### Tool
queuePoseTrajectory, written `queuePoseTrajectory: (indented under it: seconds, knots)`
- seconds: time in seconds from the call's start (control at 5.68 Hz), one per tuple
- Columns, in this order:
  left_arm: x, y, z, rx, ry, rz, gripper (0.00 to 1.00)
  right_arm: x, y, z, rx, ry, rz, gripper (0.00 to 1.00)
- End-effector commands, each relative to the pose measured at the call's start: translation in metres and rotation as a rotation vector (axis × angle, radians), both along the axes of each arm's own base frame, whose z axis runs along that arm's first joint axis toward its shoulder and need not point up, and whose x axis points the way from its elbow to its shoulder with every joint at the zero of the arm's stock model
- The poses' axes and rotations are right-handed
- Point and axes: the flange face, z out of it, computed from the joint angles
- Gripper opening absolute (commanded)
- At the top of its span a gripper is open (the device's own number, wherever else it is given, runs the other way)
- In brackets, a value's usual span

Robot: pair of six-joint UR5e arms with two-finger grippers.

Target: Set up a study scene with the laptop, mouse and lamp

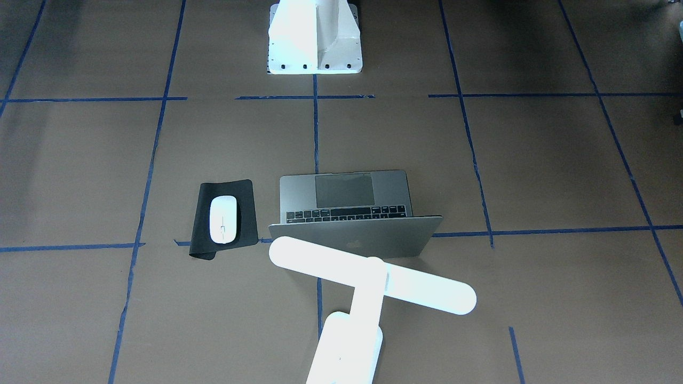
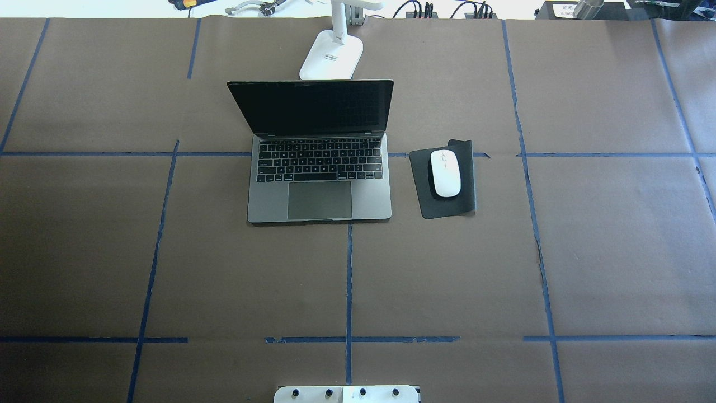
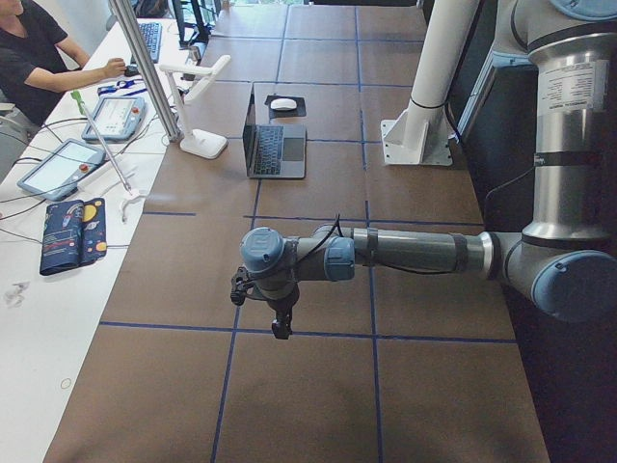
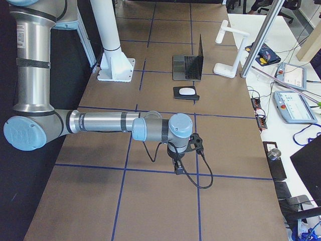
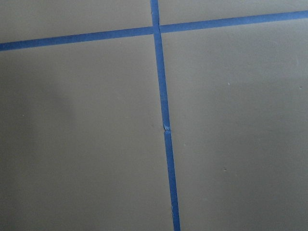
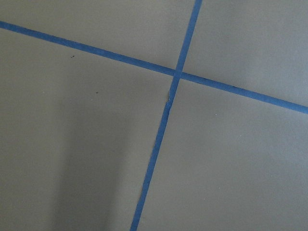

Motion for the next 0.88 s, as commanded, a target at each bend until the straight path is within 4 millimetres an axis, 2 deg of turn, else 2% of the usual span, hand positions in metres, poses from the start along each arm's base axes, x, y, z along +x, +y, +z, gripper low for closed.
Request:
queuePoseTrajectory:
  seconds: [0.0, 0.35, 0.7]
  knots:
    - [-0.001, 0.004, 0.008, -0.025, 0.0, -0.008, 1.0, -0.001, -0.003, -0.004, 0.006, 0.0, -0.001, 1.0]
    - [-0.023, 0.004, 0.004, -0.08, -0.012, -0.131, 1.0, -0.009, -0.017, -0.016, 0.0, 0.004, 0.019, 1.0]
    - [-0.026, -0.005, -0.008, -0.049, -0.006, -0.137, 1.0, -0.013, -0.019, -0.013, -0.04, -0.005, 0.048, 1.0]
